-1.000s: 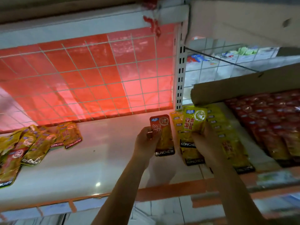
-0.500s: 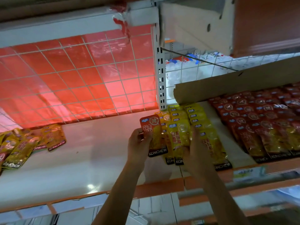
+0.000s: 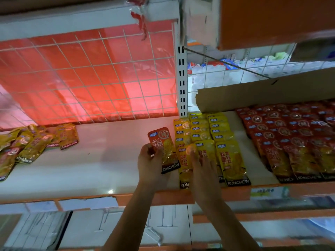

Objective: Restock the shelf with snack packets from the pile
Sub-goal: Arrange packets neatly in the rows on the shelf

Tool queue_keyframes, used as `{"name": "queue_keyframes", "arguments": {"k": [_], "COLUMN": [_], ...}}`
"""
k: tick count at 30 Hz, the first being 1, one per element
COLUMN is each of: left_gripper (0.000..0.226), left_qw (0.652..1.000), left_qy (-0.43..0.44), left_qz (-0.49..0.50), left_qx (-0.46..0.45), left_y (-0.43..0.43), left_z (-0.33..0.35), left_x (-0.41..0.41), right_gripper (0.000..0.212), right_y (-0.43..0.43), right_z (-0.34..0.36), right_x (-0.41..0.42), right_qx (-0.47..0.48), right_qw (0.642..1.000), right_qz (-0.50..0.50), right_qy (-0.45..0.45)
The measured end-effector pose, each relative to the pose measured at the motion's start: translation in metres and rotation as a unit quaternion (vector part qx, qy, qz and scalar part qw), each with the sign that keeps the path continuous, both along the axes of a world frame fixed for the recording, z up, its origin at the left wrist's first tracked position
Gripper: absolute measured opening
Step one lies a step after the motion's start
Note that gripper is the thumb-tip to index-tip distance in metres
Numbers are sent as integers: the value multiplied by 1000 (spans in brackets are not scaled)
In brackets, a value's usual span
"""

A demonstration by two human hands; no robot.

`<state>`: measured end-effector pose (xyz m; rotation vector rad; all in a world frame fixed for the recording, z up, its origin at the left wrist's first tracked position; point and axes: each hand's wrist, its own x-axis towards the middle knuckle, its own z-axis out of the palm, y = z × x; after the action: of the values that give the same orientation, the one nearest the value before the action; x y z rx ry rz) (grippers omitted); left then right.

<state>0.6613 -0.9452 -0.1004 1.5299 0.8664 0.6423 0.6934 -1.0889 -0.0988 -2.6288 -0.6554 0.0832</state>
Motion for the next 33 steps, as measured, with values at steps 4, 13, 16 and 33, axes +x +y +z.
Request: {"name": "queue_keyframes", "arguments": {"k": [4,13,16,33], "left_gripper": [11,8,9,20], "left_qw": [998,990,986,942], "left_qy": [16,19,12,3], "left_qz": [-15,-73,-116,-251], "left_qx": [51,121,122,221], "left_y": [-7,-30,-50,-225], "left_z": [4,12,15,30], "left_x": [-1,0,9,116], "right_gripper": [77,40,29,30], "right_y": [3,-13,-28,-188], "right_z": [-3,7,15,27], "right_x": [-3,-1,13,125], "right_qx": [-11,217,320,401], "right_qw": [999,975,944,898], "right_qz": [-17,-54,-69,-168], "right_qy": [-45,-14,48,66]}}
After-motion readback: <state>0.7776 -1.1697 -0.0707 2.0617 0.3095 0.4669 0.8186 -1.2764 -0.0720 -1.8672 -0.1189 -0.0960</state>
